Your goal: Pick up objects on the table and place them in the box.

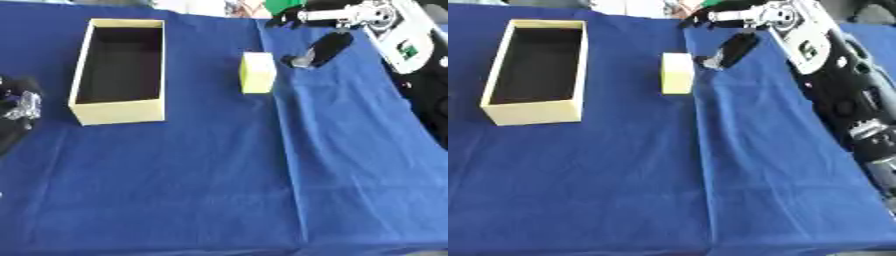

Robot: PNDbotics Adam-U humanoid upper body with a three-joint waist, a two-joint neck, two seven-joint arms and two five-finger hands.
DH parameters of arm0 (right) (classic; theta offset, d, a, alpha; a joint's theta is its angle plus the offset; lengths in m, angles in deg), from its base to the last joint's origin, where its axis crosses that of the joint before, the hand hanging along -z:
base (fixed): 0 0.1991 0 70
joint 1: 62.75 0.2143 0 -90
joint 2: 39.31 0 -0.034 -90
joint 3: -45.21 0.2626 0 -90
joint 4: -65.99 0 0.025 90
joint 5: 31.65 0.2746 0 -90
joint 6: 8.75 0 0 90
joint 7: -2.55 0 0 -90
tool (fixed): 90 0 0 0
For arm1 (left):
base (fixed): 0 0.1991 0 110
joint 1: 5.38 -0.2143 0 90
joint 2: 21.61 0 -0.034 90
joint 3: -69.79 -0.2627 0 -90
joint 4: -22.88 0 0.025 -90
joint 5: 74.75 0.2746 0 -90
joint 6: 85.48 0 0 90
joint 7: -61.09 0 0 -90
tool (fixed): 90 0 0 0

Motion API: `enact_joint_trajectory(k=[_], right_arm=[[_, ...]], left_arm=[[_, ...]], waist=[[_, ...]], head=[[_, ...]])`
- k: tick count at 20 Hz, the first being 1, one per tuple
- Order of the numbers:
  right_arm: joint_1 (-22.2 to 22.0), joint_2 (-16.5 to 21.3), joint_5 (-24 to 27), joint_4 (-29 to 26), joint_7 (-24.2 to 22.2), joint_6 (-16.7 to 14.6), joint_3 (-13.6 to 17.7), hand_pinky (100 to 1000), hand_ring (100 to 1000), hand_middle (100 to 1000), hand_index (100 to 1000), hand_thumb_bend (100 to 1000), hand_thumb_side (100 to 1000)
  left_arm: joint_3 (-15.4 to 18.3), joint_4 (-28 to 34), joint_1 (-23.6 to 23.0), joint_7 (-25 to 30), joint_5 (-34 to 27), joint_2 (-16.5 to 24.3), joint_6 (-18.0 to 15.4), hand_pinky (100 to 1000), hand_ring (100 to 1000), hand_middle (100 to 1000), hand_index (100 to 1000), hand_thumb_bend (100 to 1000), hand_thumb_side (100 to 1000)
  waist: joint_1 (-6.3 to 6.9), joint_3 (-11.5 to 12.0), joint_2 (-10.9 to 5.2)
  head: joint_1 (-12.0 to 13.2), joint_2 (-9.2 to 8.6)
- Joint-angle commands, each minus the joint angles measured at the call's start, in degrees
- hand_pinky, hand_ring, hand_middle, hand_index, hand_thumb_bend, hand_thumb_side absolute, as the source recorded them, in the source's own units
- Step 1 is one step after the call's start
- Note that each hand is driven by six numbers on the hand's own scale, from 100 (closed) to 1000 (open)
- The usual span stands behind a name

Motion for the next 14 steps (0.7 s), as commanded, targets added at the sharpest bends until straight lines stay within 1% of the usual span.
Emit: enact_joint_trajectory(k=[1, 8, 14], right_arm=[[1.94, -0.17, 1.13, 1.22, -0.55, 0.15, 0.26, 930, 1000, 974, 1000, 167, 378], [3.43, -3.51, -0.61, 6.1, -0.24, 0.32, 0.62, 923, 1000, 979, 1000, 154, 415], [3.74, -4.95, -3.05, 9.16, 0.48, -0.13, 0.92, 926, 1000, 988, 1000, 164, 435]], left_arm=[[0.18, 0.73, 0.63, 0.22, -0.04, 0.93, -0.07, 363, 572, 358, 484, 100, 246], [0.15, 0.68, 0.64, 0.29, -0.19, 0.78, -0.03, 364, 573, 358, 484, 100, 246], [0.14, 0.64, 0.66, 0.33, -0.33, 0.69, -0.01, 364, 573, 358, 483, 100, 246]], waist=[[0.18, 0.07, -1.18], [0.12, 0.53, -1.14], [0.15, 0.72, -1.08]], head=[[-0.31, 0.03], [-0.48, -0.05], [-0.48, -0.09]])
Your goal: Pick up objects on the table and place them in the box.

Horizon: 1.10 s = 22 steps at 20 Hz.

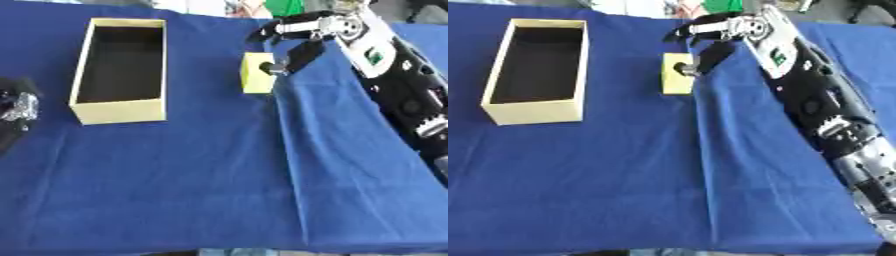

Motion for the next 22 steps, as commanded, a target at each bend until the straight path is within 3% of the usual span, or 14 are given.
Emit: enact_joint_trajectory(k=[1, 11, 17, 19, 22], right_arm=[[1.38, 0.49, -1.57, 0.94, 0.65, -0.08, 0.92, 924, 1000, 988, 1000, 162, 437], [1.45, -0.72, -5.89, 4.53, 2.35, -0.18, 1.97, 918, 1000, 985, 1000, 167, 433], [1.24, -1.03, -8.22, 5.03, 2.9, -0.78, 1.87, 903, 1000, 945, 1000, 157, 383], [1.23, -1.09, -9.1, 4.66, 3.51, -1.1, 1.77, 891, 1000, 887, 1000, 143, 330], [1.14, -1.19, -10.38, 3.92, 5.51, -1.73, 1.66, 860, 953, 710, 917, 100, 176]], left_arm=[[0.15, 0.65, 0.66, 0.18, -0.26, 0.7, -0.11, 364, 573, 358, 483, 100, 246], [0.12, 0.64, 0.67, 0.22, -0.39, 0.61, -0.12, 365, 573, 357, 483, 100, 246], [0.11, 0.63, 0.64, 0.23, -0.42, 0.55, -0.1, 365, 573, 357, 483, 100, 246], [0.11, 0.63, 0.62, 0.22, -0.43, 0.54, -0.09, 365, 573, 357, 483, 100, 246], [0.11, 0.63, 0.62, 0.22, -0.45, 0.52, -0.09, 364, 573, 357, 482, 100, 246]], waist=[[0.33, 0.03, -1.08], [0.75, -0.06, -1.11], [0.9, -0.11, -1.06], [0.93, -0.11, -1.05], [0.96, -0.12, -1.03]], head=[[-0.17, -0.09], [-0.2, -0.22], [-0.18, -0.22], [-0.18, -0.21], [-0.16, -0.16]])
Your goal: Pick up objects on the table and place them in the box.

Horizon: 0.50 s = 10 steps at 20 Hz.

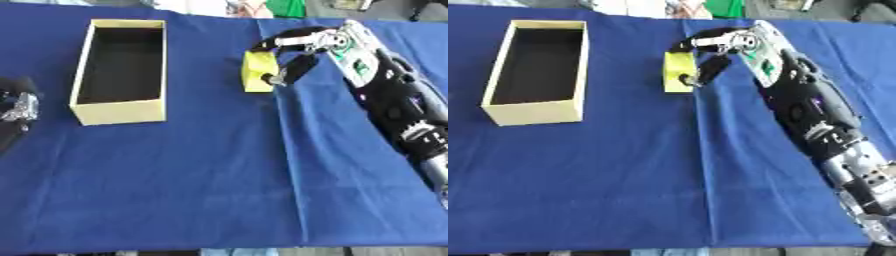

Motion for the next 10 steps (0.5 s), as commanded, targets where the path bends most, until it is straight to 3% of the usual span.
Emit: enact_joint_trajectory(k=[1, 2, 4, 10], right_arm=[[0.83, 0.82, -1.89, -1.4, 2.44, -0.65, 0.26, 855, 946, 689, 905, 100, 153], [0.8, 0.83, -2.23, -1.7, 3.59, -0.93, 0.24, 838, 921, 610, 860, 100, 100], [0.69, 0.84, -2.72, -2.17, 5.98, -1.41, 0.26, 817, 897, 543, 821, 100, 100], [0.73, 1.19, -2.42, -3.79, 11.4, -2.16, 0.63, 796, 873, 489, 801, 100, 100]], left_arm=[[0.12, 0.63, 0.62, 0.04, -0.21, 0.55, -0.1, 364, 573, 356, 482, 100, 246], [0.12, 0.62, 0.61, 0.04, -0.21, 0.55, -0.09, 365, 573, 356, 482, 100, 246], [0.12, 0.62, 0.59, 0.03, -0.22, 0.55, -0.09, 365, 573, 356, 482, 100, 246], [0.17, 0.64, 0.63, -0.05, -0.31, 0.58, -0.08, 365, 573, 356, 482, 100, 246]], waist=[[0.36, -0.1, -1.02], [0.37, -0.1, -1.01], [0.38, -0.1, -1.01], [0.37, -0.14, -1.09]], head=[[-0.16, -0.14], [-0.16, -0.14], [-0.16, -0.12], [-0.15, -0.13]])
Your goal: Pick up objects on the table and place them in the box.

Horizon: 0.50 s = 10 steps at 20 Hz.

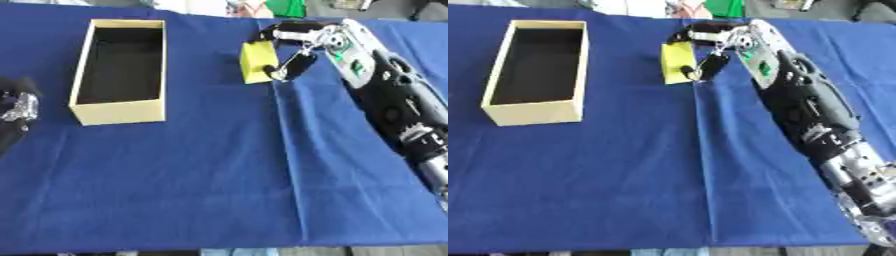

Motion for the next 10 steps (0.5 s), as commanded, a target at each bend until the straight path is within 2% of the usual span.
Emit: enact_joint_trajectory(k=[1, 10], right_arm=[[1.12, 1.56, 0.55, -2.44, 2.07, -0.2, 0.69, 795, 872, 488, 802, 100, 100], [3.19, 1.88, 4.33, -7.94, 2.61, -0.15, 0.7, 797, 874, 491, 809, 100, 100]], left_arm=[[0.16, 0.64, 0.65, -0.06, -0.12, 0.59, -0.08, 365, 573, 356, 482, 100, 246], [0.07, 0.64, 0.68, -0.01, -0.25, 0.69, -0.06, 365, 573, 355, 481, 100, 246]], waist=[[0.3, -0.11, -1.11], [0.21, -0.09, -1.35]], head=[[-0.18, -0.13], [-0.38, -0.2]])
